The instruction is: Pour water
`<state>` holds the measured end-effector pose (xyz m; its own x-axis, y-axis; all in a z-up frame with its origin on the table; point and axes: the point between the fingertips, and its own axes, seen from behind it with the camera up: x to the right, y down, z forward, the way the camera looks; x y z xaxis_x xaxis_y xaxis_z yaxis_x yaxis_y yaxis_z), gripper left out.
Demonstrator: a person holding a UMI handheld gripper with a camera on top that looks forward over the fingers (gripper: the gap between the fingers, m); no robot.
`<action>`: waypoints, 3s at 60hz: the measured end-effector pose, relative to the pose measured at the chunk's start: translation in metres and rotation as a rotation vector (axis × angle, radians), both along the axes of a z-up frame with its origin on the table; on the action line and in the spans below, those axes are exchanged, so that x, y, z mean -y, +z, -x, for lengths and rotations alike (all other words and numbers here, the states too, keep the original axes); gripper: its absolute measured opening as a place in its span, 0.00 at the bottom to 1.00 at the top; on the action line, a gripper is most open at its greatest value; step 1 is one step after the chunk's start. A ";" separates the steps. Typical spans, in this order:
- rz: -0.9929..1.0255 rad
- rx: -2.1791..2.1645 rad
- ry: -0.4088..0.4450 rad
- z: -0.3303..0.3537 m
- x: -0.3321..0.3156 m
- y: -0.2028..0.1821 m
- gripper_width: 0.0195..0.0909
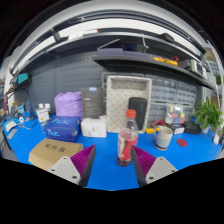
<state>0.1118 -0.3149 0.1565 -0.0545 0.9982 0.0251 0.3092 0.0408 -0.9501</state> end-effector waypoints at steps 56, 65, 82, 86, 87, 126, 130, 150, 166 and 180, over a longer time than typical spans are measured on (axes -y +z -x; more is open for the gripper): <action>0.047 -0.078 -0.016 0.143 -0.056 -0.073 0.60; -0.002 -0.132 0.043 0.148 -0.044 -0.070 0.38; 0.040 -0.106 0.058 0.150 -0.046 -0.073 0.29; 0.083 -0.091 0.048 0.152 -0.050 -0.072 0.29; 0.096 -0.084 0.046 0.152 -0.051 -0.072 0.29; 1.448 0.239 -0.313 0.204 -0.118 -0.028 0.29; 1.516 0.248 -0.308 0.207 -0.121 -0.020 0.29; 1.917 0.330 -0.399 0.225 -0.131 -0.004 0.29; 1.722 0.309 -0.345 0.217 -0.130 -0.001 0.29; 1.153 0.019 -0.238 0.219 -0.202 0.065 0.30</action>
<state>-0.1069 -0.1128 0.2211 0.1458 0.4149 -0.8981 0.2078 -0.9004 -0.3822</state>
